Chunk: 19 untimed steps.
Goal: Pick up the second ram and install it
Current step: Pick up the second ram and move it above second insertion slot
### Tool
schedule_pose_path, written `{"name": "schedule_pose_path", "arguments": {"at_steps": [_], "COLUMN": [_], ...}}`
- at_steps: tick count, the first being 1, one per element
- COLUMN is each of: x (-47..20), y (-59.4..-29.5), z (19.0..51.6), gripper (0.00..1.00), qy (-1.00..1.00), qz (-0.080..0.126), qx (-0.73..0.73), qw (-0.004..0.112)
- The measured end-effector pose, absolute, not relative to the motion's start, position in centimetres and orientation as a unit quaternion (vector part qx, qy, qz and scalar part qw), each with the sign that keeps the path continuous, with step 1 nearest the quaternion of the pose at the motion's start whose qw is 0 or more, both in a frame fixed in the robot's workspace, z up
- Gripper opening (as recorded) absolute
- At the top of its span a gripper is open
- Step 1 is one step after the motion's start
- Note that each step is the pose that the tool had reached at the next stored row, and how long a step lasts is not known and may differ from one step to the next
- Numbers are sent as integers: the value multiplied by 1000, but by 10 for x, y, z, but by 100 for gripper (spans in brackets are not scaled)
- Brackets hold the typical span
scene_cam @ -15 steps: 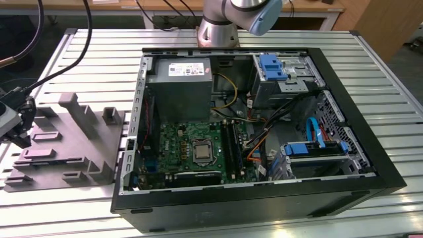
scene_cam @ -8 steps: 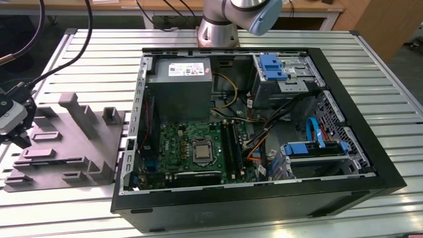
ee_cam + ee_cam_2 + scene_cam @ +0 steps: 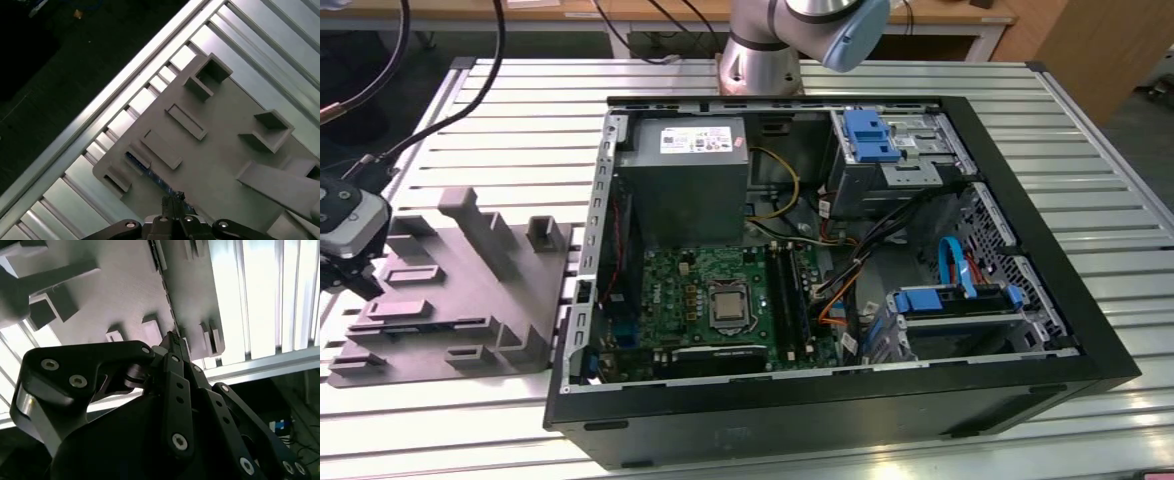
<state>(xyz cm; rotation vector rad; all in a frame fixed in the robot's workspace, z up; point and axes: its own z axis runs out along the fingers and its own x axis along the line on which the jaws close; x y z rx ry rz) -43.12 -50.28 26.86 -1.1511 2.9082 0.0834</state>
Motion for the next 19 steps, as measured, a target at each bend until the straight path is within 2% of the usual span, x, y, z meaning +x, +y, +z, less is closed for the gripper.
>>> {"name": "schedule_pose_path", "arguments": {"at_steps": [19], "x": [-431], "y": [-503], "z": [263], "gripper": [10], "qy": [852], "qz": [27], "qx": [-522], "qw": [2]}}
